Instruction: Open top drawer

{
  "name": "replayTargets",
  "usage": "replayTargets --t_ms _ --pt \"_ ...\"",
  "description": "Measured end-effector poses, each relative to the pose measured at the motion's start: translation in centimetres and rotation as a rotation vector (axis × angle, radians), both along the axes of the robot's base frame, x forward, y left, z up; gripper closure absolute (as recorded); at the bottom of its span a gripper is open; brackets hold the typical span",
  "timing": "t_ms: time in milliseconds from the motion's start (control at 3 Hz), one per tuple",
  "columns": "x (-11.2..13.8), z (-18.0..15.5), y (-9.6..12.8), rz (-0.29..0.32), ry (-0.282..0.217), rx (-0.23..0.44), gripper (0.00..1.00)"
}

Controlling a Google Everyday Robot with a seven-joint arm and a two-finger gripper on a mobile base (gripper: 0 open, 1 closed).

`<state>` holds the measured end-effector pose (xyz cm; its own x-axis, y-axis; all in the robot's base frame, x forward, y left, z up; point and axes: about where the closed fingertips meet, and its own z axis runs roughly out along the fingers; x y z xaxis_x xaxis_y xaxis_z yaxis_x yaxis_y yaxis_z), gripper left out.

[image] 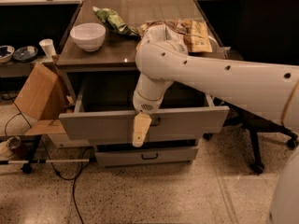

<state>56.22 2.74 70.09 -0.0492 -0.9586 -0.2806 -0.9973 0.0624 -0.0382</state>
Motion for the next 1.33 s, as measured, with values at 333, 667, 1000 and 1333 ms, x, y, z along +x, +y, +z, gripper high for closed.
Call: replayTargets --t_ms 333,667,1000,1333 --pt "-0.4 -1.8 -0.8 -0.001 0.044 -0.017 0.0" --pt "-0.7 -3.7 -1.8 -0.011 0.05 -0.015 0.0" --pt "-0.9 -4.9 -2.5 -0.038 0.017 -0.002 0.19" --pt "-1.5 -4.9 -2.8 -0.064 -0.013 -0.008 0.42"
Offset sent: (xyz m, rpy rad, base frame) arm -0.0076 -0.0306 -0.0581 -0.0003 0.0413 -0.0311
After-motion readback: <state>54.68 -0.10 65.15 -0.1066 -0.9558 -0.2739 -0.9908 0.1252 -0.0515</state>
